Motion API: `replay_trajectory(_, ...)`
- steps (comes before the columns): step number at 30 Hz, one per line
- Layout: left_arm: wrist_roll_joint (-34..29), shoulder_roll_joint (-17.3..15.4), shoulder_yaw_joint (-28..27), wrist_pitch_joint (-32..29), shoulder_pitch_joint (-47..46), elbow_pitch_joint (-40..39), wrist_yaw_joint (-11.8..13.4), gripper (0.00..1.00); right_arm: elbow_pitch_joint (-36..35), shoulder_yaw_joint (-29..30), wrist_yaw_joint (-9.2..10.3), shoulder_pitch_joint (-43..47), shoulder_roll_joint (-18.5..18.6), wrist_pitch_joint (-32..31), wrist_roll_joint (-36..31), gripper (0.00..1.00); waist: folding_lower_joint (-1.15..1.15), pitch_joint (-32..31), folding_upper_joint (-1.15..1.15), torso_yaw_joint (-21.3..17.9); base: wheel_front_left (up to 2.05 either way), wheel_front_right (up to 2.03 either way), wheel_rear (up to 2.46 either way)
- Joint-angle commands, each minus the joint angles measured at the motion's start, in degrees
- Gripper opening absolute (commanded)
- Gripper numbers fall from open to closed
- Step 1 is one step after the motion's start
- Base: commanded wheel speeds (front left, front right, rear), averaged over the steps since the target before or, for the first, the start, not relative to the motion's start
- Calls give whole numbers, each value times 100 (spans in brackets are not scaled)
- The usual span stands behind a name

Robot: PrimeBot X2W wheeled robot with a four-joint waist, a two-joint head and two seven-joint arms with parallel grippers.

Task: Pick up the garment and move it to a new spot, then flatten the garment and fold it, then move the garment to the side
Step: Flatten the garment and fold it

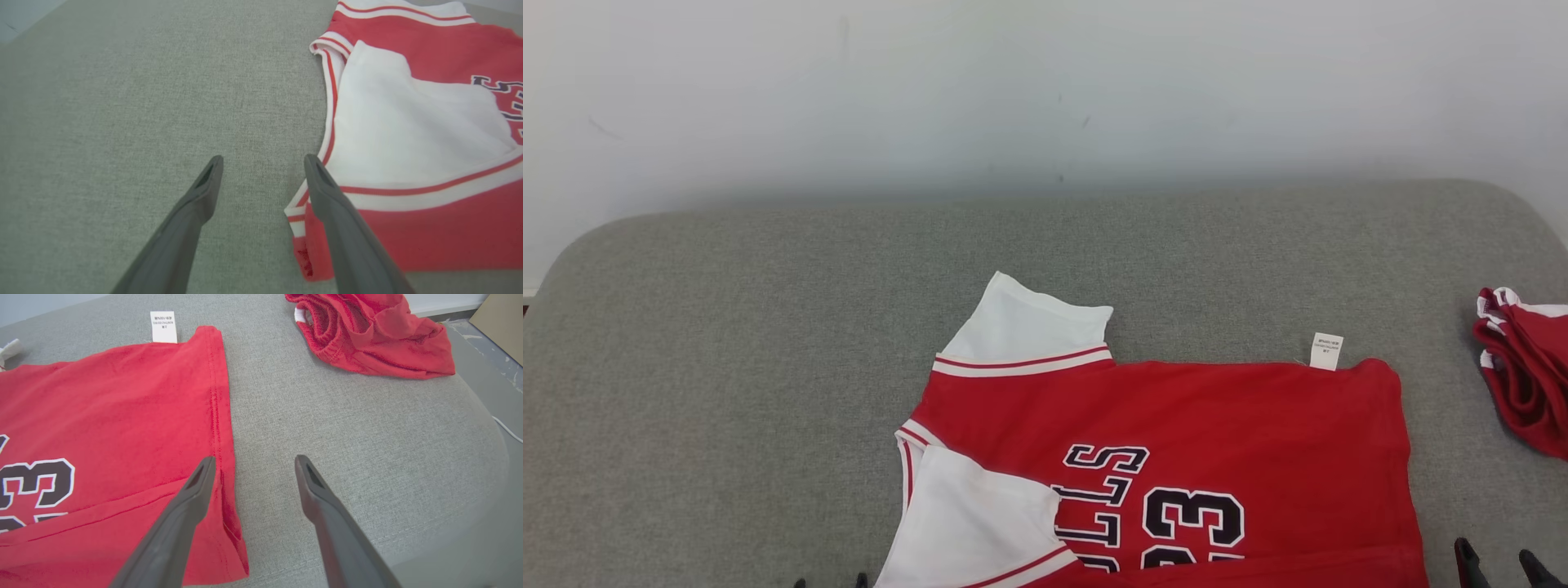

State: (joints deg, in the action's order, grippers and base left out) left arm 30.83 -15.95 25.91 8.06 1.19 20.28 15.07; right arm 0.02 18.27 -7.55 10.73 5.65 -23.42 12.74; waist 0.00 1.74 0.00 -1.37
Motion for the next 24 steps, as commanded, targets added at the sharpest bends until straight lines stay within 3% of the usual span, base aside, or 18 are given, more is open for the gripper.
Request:
replay_trajectory(1,-53,-70,-32,0,-175,-79,-23,100,-74,-3,16,-116,48,-1,-50,100,0,-17,0,-7,0,0,0)
replay_trajectory(6,-167,-168,7,-147,-666,-196,-76,100,-220,-149,16,-464,219,-213,-51,100,0,-16,0,-51,0,0,0)
replay_trajectory(11,-172,-184,64,-439,-1411,-162,-300,100,-226,-351,16,-1047,475,-590,69,100,0,129,0,-143,0,0,0)
replay_trajectory(19,76,-65,30,-909,-2880,447,-860,100,253,-703,16,-2284,801,-862,241,100,0,756,0,-370,0,0,0)
replay_trajectory(24,100,-61,0,-1179,-3750,897,-989,100,700,-1071,16,-3082,985,-910,404,100,0,1282,0,-608,0,0,0)
